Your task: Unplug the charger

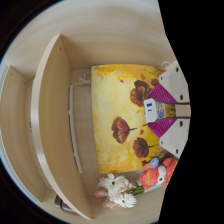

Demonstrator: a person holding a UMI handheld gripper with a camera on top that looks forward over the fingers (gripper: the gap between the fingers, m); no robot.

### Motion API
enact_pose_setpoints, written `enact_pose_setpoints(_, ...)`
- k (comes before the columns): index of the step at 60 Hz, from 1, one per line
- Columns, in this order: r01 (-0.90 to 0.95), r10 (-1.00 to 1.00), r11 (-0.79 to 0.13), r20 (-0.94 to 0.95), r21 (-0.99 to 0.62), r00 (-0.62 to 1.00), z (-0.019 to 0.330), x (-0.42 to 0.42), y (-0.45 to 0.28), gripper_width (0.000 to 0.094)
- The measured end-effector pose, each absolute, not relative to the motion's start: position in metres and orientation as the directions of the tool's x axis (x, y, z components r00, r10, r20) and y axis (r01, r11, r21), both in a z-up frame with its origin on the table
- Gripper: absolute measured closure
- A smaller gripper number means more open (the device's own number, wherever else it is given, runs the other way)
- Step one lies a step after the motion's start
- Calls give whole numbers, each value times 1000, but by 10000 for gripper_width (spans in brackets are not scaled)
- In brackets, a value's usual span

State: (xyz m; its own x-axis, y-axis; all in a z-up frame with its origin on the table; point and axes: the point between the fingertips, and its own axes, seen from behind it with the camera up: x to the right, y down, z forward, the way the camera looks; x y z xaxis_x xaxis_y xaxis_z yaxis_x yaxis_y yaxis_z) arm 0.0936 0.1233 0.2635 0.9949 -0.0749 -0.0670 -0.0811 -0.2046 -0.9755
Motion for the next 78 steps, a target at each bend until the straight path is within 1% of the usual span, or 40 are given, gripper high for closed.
enact_pose_setpoints(1,-88,-80,-204,-73,-975,994,268,102,123,787)
enact_pose_setpoints(2,-82,-89,-206,-64,-975,994,286,113,123,787)
enact_pose_setpoints(3,-89,-86,-221,-71,-971,994,276,119,122,787)
enact_pose_setpoints(6,-102,-90,-252,-82,-962,993,264,143,116,788)
enact_pose_setpoints(9,-95,-103,-308,-66,-947,992,235,168,107,789)
enact_pose_setpoints(12,-96,-121,-365,-55,-926,991,192,187,93,790)
enact_pose_setpoints(16,-129,-128,-470,-77,-873,989,139,205,78,788)
enact_pose_setpoints(20,-121,-122,-530,-66,-839,990,96,218,65,788)
enact_pose_setpoints(25,-102,-98,-580,-56,-808,994,58,223,55,789)
enact_pose_setpoints(30,-112,-84,-620,-76,-777,994,30,224,48,788)
enact_pose_setpoints(39,-91,-65,-659,-64,-747,996,0,226,43,780)
enact_pose_setpoints(43,-95,-65,-650,-70,-754,995,3,225,45,762)
enact_pose_setpoints(46,-91,-65,-653,-64,-752,996,3,225,45,723)
enact_pose_setpoints(52,-107,-71,-656,-80,-747,994,3,222,46,607)
enact_pose_setpoints(53,-115,-80,-656,-83,-746,993,5,223,46,583)
enact_pose_setpoints(55,-119,-99,-641,-72,-758,992,14,227,48,504)
enact_pose_setpoints(58,-99,-112,-610,-37,-786,993,31,234,50,377)
enact_pose_setpoints(64,-107,-125,-555,-45,-825,991,78,230,52,184)
enact_pose_setpoints(66,-115,-129,-535,-53,-837,990,96,227,51,134)
enact_pose_setpoints(70,-111,-131,-489,-53,-865,990,134,219,46,84)
enact_pose_setpoints(78,-84,-117,-420,-38,-904,992,201,192,20,87)
